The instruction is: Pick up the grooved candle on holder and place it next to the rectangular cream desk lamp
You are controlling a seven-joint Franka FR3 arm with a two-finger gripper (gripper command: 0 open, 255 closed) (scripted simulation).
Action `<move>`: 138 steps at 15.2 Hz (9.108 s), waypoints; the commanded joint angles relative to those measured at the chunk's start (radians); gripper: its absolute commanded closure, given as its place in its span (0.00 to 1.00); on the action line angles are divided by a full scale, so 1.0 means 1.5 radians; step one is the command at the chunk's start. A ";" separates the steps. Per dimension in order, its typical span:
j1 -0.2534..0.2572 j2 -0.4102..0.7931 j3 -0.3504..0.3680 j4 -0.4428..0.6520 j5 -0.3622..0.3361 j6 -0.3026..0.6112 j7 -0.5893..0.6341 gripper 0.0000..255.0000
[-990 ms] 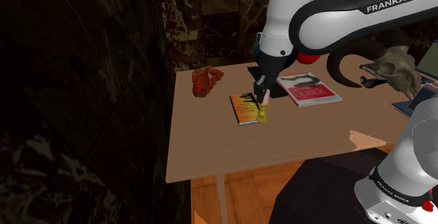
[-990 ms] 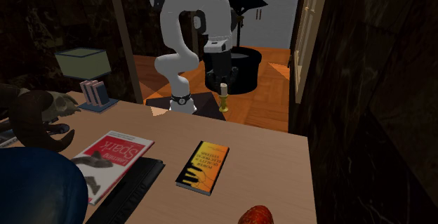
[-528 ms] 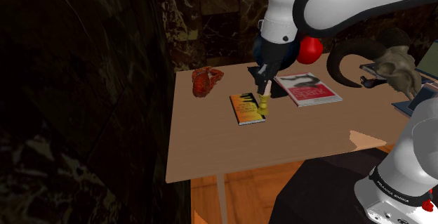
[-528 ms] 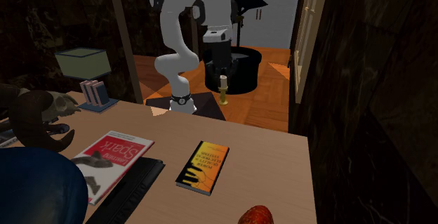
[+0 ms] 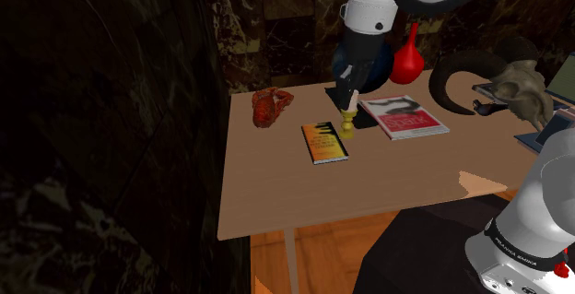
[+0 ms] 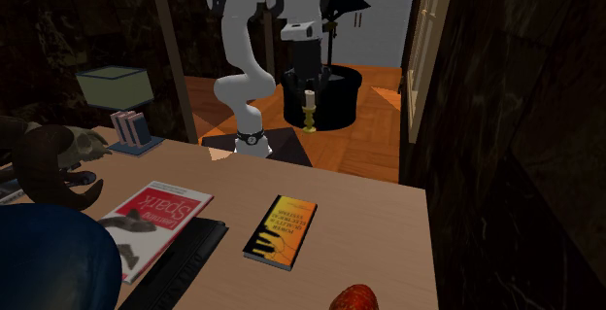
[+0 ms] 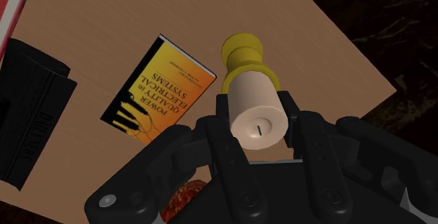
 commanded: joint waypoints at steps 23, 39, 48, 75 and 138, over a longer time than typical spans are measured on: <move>-0.006 0.048 -0.006 0.260 -0.012 -0.212 0.010 1.00; -0.016 0.040 -0.032 0.372 -0.016 -0.333 -0.016 1.00; -0.032 -0.128 -0.117 0.246 -0.040 -0.382 -0.117 1.00; -0.050 -0.387 -0.407 0.267 -0.321 -0.612 -0.470 1.00; -0.194 -0.730 -0.707 -0.159 -0.659 -0.435 -0.631 1.00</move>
